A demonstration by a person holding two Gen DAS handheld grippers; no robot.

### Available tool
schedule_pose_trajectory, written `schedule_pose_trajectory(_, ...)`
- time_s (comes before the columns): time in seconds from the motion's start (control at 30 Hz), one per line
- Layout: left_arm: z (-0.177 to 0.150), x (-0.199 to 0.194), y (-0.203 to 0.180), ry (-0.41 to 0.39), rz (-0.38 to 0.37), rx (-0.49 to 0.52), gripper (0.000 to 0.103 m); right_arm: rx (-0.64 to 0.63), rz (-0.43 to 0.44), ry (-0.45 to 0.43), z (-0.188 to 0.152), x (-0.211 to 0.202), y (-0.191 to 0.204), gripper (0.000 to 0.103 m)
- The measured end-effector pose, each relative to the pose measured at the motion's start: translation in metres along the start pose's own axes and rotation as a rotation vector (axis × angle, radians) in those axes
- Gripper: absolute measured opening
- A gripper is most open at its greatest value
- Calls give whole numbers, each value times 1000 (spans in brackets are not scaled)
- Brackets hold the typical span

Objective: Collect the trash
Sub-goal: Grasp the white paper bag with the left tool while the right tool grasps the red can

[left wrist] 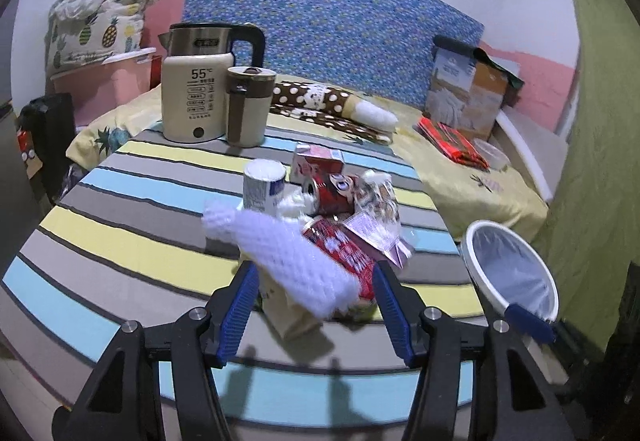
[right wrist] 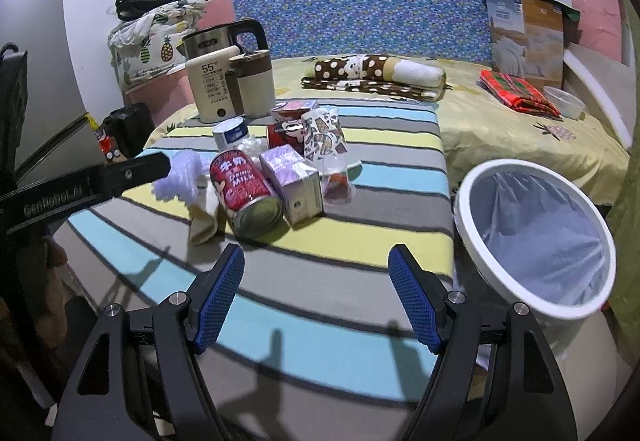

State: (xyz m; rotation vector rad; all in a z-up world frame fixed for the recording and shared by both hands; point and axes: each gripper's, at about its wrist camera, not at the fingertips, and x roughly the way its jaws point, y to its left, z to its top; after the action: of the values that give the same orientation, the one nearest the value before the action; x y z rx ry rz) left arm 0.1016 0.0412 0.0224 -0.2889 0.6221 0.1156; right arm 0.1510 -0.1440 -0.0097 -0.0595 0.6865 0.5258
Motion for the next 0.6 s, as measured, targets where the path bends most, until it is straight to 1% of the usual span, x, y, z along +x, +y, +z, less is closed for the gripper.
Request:
schedule_pose_trajectory(0.13, 6, 17, 5, 20, 21, -20, 59, -5, 12, 9, 9, 13, -3, 75)
schedule_pose_trajectory(0.2, 4, 24, 8, 39, 28, -14, 59, -8, 17, 18, 13, 21, -3, 73)
schedule_pose_trajectory(0.3, -1, 32, 13, 63, 26, -4, 58, -15, 26, 28, 19, 31, -3, 72)
schedule_pose_trajectory(0.37, -4, 34, 17, 72, 14, -5, 55, -20, 36, 36, 22, 37, -3, 72)
schedule_pose_trajectory(0.43, -6, 35, 20, 78, 6, -4, 46, -23, 44, 45, 26, 43, -2, 72)
schedule_pose_trajectory(0.53, -9, 35, 26, 81, -7, -2, 40, -25, 61, 46, 29, 45, -1, 71)
schedule_pose_trajectory(0.6, -11, 34, 29, 80, -14, 1, 35, -34, 86, 44, 29, 43, 4, 64)
